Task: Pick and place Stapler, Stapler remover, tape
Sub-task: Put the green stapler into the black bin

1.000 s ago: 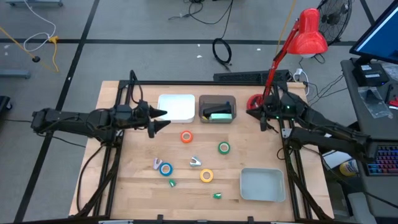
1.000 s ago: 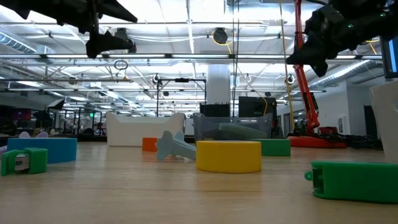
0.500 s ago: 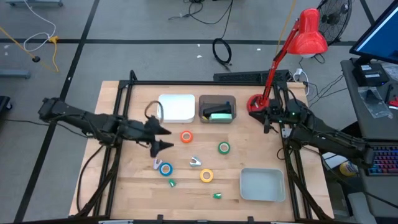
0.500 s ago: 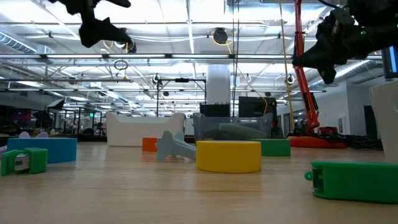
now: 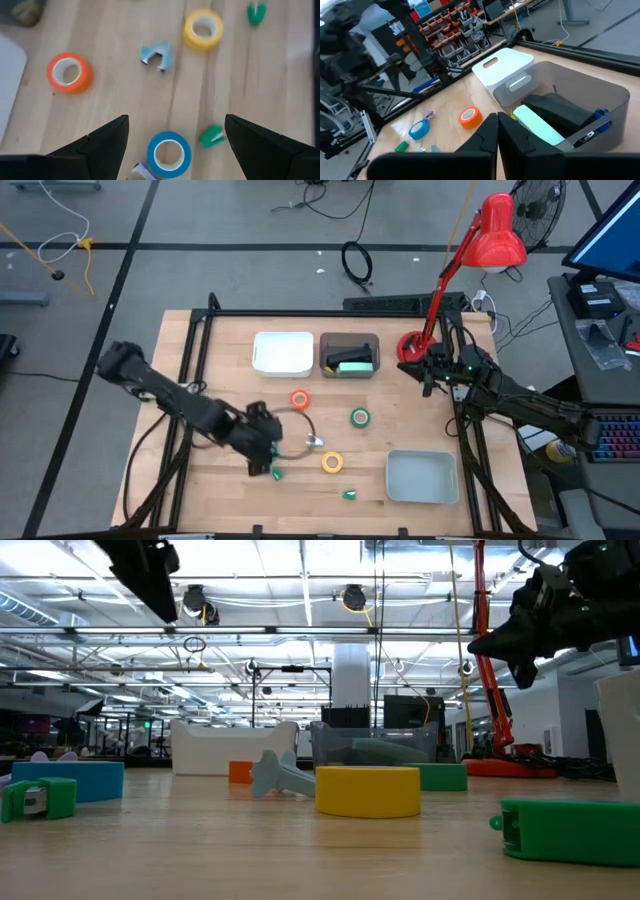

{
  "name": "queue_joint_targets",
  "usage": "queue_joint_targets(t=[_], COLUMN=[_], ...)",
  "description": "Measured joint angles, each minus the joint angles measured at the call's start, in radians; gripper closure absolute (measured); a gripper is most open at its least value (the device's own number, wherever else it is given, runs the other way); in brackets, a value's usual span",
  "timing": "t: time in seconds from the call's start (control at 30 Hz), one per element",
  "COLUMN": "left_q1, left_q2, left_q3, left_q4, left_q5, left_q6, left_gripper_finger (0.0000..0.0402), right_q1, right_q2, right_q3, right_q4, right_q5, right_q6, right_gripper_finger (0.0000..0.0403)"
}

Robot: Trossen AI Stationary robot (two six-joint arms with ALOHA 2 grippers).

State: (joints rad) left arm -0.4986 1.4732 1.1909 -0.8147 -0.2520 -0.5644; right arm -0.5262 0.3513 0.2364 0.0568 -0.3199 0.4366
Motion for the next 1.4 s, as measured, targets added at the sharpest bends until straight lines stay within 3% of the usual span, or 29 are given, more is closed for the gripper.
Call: queue_joint_targets(t=[0.2,0.37,0.63,1.1,1.4], left_q1=[-0.039,-0.069,-0.093,-0.126,-0.131], left_q2=[0.18,0.256,0.269,0.269,0.27], left_q3=[0.108,0.144,0.144,0.02,-0.062], left_q4=[-0.022,-0.019,0.023,0.165,0.214], left_q5=[0.089,0.103,0.069,0.068,0.075], left_q6=[0.224,0.294,0.276,0.392,0.387], left_gripper_finger=[0.0068,0.0069,0.0069,0.0069,0.0069], right_q1=[0.0,0.0,0.0,0.0,0.0], right_q2=[0.0,-0.001,0.0,-0.001,0.0], right_q3=[0.0,0.0,0.0,0.0,0.0], right_q4=[0.03,0.049,0.045,0.045,0.045], right_q5=[-0.027,-0.055,-0.075,-0.076,-0.076], right_q6=[-0.002,-0.002,-0.003,0.004,0.005], right_gripper_finger=[0.0402,0.0402,0.0402,0.0401,0.0399])
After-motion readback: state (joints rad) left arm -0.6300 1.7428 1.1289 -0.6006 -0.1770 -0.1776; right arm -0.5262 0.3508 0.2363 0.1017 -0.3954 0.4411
